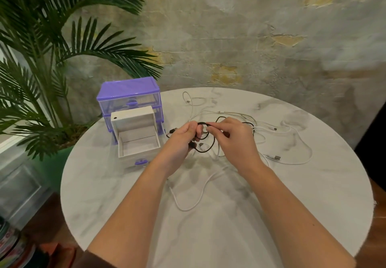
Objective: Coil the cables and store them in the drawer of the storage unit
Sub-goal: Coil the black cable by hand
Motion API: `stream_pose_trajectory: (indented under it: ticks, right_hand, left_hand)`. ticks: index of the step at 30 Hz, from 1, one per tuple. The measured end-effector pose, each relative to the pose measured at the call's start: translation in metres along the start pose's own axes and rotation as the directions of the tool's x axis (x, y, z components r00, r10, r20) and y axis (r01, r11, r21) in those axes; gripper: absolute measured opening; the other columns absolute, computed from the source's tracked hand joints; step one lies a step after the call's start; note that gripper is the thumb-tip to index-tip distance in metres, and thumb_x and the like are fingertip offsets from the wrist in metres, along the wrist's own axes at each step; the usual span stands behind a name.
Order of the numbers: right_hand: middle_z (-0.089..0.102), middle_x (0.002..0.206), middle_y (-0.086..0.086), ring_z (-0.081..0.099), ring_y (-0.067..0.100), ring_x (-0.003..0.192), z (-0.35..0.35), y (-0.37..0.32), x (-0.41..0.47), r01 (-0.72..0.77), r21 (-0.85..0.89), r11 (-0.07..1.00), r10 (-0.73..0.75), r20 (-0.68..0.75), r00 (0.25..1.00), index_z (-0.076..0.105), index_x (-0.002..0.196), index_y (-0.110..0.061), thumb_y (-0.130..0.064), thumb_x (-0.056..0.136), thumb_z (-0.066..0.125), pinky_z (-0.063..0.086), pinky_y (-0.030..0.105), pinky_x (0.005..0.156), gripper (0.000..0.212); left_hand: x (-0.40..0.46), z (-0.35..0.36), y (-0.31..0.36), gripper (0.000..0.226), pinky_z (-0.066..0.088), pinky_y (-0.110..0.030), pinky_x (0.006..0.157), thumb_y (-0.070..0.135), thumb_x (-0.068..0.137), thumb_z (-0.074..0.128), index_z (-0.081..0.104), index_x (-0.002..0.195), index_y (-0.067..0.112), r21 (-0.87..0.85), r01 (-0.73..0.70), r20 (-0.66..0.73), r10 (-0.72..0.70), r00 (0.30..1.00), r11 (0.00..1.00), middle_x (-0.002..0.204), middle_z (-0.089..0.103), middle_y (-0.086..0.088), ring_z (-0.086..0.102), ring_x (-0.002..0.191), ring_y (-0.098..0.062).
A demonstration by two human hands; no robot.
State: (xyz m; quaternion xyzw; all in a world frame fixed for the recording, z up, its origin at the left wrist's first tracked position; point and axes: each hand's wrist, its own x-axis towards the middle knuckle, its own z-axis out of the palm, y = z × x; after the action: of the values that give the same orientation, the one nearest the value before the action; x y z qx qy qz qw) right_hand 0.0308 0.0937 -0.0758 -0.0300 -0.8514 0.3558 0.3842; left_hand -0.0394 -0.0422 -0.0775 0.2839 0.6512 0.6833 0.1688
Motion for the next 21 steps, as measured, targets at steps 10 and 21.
stream_pose_trajectory:
  ticks: [10,21]
  right_hand:
    - [0.068,0.066,-0.008,0.047,0.008,0.052,-0.008,-0.009,-0.002,-0.394,0.490,0.777,0.333,0.211,0.919,0.078,0.092,-0.018,-0.016,0.084,0.073,0.043,0.017,0.055,0.009]
    - [0.067,0.072,0.000,0.050,0.009,0.054,-0.008,-0.003,-0.002,-0.403,0.363,0.840,0.357,0.187,0.915,0.077,0.096,-0.015,-0.017,0.087,0.070,0.045,0.019,0.058,0.012]
  left_hand:
    - [0.001,-0.001,-0.004,0.024,0.046,-0.020,0.073,0.026,0.101,0.046,0.067,0.090,0.024,0.155,-0.038,-0.114,0.056,0.992,0.987,0.072,0.058,0.013,0.051,0.069,-0.004]
    - [0.000,0.006,-0.002,0.013,0.049,-0.022,0.071,0.016,0.094,0.060,0.071,0.101,0.012,-0.019,-0.032,-0.213,0.027,0.977,0.999,0.075,0.066,-0.001,0.058,0.063,-0.006]
